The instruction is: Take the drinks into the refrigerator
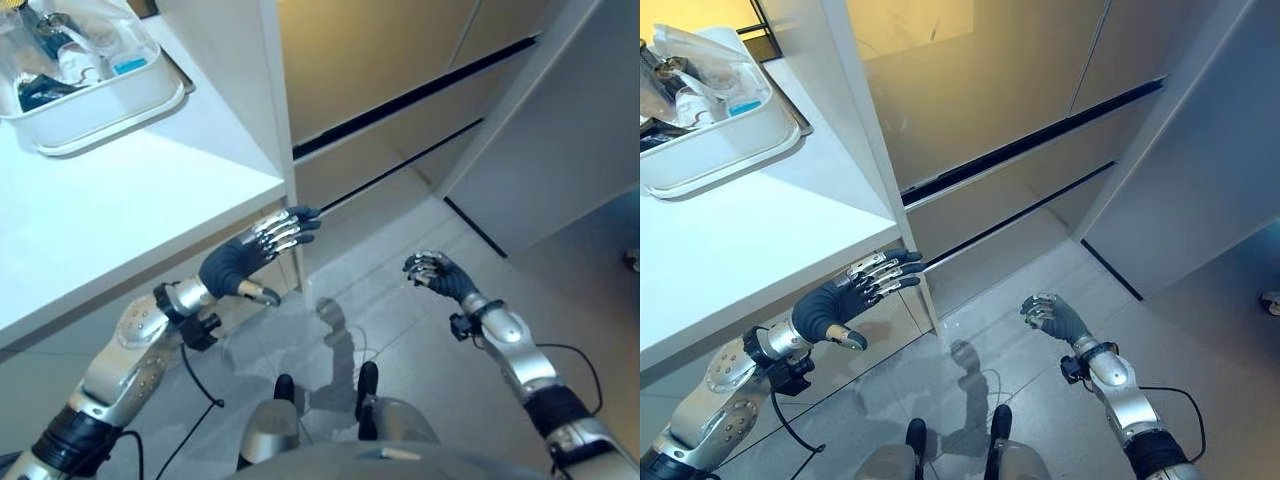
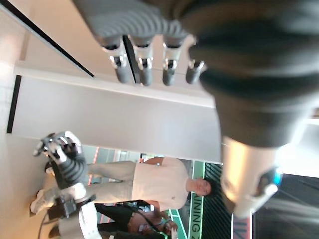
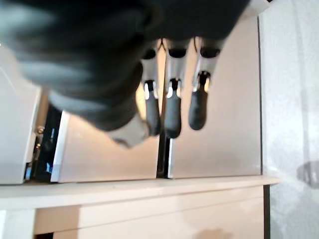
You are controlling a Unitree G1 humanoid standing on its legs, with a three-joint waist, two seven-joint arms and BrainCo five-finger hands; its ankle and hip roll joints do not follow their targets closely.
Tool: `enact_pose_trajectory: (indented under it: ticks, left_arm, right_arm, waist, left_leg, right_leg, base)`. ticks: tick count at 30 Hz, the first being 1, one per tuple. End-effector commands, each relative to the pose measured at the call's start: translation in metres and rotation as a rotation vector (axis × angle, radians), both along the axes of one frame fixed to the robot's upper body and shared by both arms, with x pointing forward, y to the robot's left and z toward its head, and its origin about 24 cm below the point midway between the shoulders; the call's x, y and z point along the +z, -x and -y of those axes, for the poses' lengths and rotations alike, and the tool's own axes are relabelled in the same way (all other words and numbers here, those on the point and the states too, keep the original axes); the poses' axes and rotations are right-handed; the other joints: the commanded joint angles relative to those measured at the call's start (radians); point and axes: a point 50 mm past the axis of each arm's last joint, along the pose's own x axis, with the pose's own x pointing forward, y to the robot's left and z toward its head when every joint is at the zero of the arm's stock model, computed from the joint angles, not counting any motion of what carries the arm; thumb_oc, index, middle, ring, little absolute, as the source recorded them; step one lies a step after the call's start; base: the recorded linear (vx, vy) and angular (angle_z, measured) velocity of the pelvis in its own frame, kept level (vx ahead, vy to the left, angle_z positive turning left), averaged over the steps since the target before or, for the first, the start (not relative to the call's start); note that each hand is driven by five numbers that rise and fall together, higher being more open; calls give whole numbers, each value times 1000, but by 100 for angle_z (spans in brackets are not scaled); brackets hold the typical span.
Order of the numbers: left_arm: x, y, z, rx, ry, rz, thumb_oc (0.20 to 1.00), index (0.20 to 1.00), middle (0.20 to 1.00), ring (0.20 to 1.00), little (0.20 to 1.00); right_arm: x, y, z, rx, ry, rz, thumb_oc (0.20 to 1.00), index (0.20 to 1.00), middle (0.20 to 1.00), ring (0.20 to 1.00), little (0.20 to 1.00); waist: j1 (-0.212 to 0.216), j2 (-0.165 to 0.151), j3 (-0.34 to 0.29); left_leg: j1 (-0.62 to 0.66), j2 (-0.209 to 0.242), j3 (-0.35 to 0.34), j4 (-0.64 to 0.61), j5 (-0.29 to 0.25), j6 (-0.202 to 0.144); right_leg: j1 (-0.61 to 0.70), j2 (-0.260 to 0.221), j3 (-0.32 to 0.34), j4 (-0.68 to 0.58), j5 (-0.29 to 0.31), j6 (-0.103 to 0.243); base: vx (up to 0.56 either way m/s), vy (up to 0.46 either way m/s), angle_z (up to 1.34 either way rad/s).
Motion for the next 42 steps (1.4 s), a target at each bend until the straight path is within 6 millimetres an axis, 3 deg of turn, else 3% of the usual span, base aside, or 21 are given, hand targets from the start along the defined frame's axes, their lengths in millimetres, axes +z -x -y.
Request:
enact_pose_trajectory:
  ticks: [1,7,8,9,10,12,17,18,19,24,27,30,33,36,42]
  left_arm:
    - [7,4,-2,24,78,79,1000,1000,1000,1000,1000]
    - [-28,-2,-14,134,51,-33,1000,1000,1000,1000,1000]
    - [-52,-4,-24,216,-4,-105,1000,1000,1000,1000,1000]
    - [-53,-4,-23,216,-4,-104,1000,1000,1000,1000,1000]
    - [-69,-5,-31,282,-47,-146,1000,1000,1000,1000,1000]
    - [-113,-1,-49,451,-162,-268,1000,1000,1000,1000,1000]
    - [-178,20,-70,664,-408,-459,1000,1000,1000,1000,1000]
    - [-178,20,-70,664,-408,-458,1000,1000,1000,1000,1000]
    - [-197,29,-72,704,-455,-541,1000,1000,1000,1000,1000]
    - [-246,71,-82,825,-612,-825,1000,1000,1000,1000,1000]
    - [-265,98,-84,873,-710,-979,1000,1000,1000,1000,1000]
    - [-274,110,-74,859,-715,-1057,1000,1000,1000,1000,1000]
    - [-283,127,-67,872,-677,-1192,1000,1000,1000,1000,1000]
    - [-284,127,-64,885,-650,-1215,1000,1000,1000,1000,1000]
    - [-285,125,-58,856,-654,-1203,1000,1000,1000,1000,1000]
  right_arm:
    - [29,-9,4,27,-25,146,1000,1000,1000,1000,1000]
    - [14,4,5,26,-38,87,1000,1000,1000,1000,1000]
    - [7,8,6,21,-39,57,1000,1000,1000,1000,1000]
    - [7,9,6,21,-38,57,1000,1000,1000,1000,1000]
    - [0,12,8,10,-34,26,1000,1000,1000,1000,1000]
    - [-11,19,13,-18,-28,-21,1000,1000,1000,1000,1000]
    - [-42,35,19,-70,10,-152,1000,1000,1000,1000,1000]
    - [-42,35,19,-70,11,-152,1000,1000,1000,1000,1000]
    - [-59,45,21,-74,43,-229,1000,1000,1000,1000,1000]
    - [-102,77,26,-121,112,-457,1000,1000,1000,1000,1000]
    - [-122,95,26,-151,165,-578,1000,1000,1000,1000,1000]
    - [-142,120,26,-182,189,-734,1000,1000,1000,1000,1000]
    - [-163,157,24,-290,143,-958,1000,1000,1000,1000,1000]
    - [-165,159,23,-424,34,-965,1000,1000,1000,1000,1000]
    - [-168,162,17,-432,-3,-994,1000,1000,1000,1000,1000]
  waist:
    - [-5,-5,-30]
    - [-16,-2,-38]
    - [-21,-3,-43]
    - [-21,-2,-44]
    - [-22,-3,-47]
    - [-26,1,-55]
    - [-31,4,-70]
    - [-31,4,-69]
    - [-34,6,-76]
    - [-38,7,-99]
    - [-38,9,-110]
    - [-37,13,-123]
    - [-33,18,-149]
    - [-36,19,-159]
    - [-35,23,-175]
  left_leg:
    - [-22,-19,-31,37,-64,48]
    - [-15,-16,-23,33,-65,47]
    - [-13,-16,-18,32,-65,47]
    - [-13,-16,-18,32,-65,47]
    - [-12,-17,-18,31,-65,47]
    - [-9,-16,-14,27,-64,47]
    - [0,-18,-5,16,-63,47]
    - [0,-18,-5,16,-62,47]
    - [3,-18,-2,12,-62,46]
    - [20,-20,0,-4,-60,45]
    - [33,-20,-3,-15,-58,45]
    - [42,-21,-7,-24,-56,44]
    - [56,-25,-14,-39,-53,44]
    - [66,-26,-18,-44,-53,44]
    - [72,-27,-21,-61,-44,41]
  right_leg:
    - [-26,-33,10,124,-61,79]
    - [-21,-29,16,119,-60,81]
    - [-19,-27,18,117,-59,82]
    - [-19,-27,19,117,-59,82]
    - [-17,-27,21,113,-58,82]
    - [-13,-26,21,109,-57,83]
    - [1,-24,23,93,-53,85]
    - [1,-24,23,93,-53,85]
    - [7,-22,24,86,-52,85]
    - [29,-19,22,68,-54,83]
    - [47,-17,19,55,-56,79]
    - [62,-16,14,43,-58,77]
    - [86,-16,3,25,-59,75]
    - [99,-17,1,17,-59,74]
    - [115,-20,-7,-2,-55,74]
  base:
    - [-6,4,-9]
    - [-2,5,-7]
    - [5,10,-4]
    - [9,11,-7]
    - [12,10,-6]
    - [6,16,-4]
    - [3,7,-2]
    - [0,0,0]
    - [0,0,0]
    - [4,2,-1]
    - [8,2,-1]
    - [20,4,2]
    - [58,3,10]
    - [49,5,6]
    - [15,9,5]
